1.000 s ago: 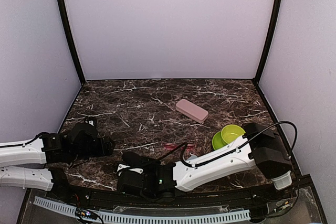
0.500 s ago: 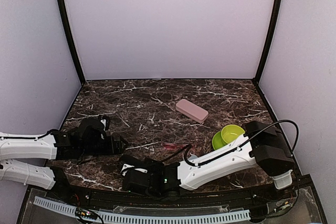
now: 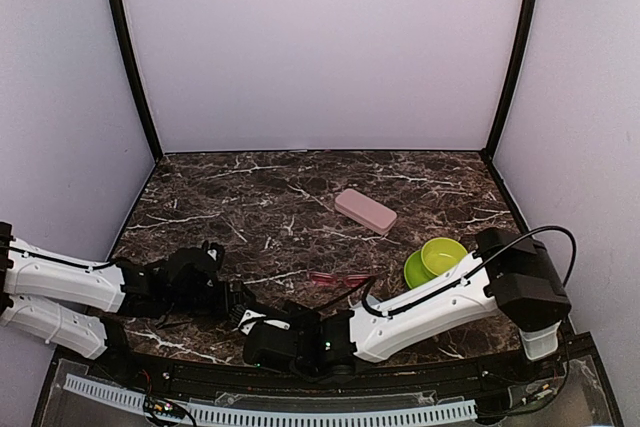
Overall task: Organize the sunglasses
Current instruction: Move the case with sunglasses to the center of the board.
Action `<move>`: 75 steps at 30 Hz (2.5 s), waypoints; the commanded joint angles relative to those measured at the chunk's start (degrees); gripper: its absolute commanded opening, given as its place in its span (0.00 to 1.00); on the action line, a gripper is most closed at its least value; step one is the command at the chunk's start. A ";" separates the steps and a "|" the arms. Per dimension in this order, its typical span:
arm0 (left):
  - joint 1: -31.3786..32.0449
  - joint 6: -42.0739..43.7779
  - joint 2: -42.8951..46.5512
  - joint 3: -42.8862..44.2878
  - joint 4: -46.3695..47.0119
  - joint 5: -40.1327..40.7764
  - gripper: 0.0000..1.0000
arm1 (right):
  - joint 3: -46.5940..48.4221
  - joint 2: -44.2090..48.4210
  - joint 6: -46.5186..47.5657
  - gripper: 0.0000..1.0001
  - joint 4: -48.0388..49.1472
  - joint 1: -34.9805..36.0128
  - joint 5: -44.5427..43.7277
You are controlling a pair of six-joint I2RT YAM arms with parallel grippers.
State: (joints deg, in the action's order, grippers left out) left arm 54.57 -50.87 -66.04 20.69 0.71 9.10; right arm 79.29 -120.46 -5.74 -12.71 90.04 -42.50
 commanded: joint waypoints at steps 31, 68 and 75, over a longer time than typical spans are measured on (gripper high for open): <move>6.78 -0.11 5.34 4.84 -11.36 11.16 0.89 | -11.80 15.82 -10.76 0.83 9.22 -7.36 24.93; 8.12 -0.36 0.43 1.13 -12.92 10.36 0.96 | -9.18 2.63 -6.52 0.66 9.70 -13.25 36.64; 12.37 -3.98 -2.60 0.11 -14.01 13.39 0.96 | -9.45 1.09 -4.92 0.63 9.53 -11.17 30.03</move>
State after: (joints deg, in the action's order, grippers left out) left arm 64.53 -53.45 -65.56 23.07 -8.21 23.38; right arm 70.81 -116.51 -12.05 -4.47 78.26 -6.11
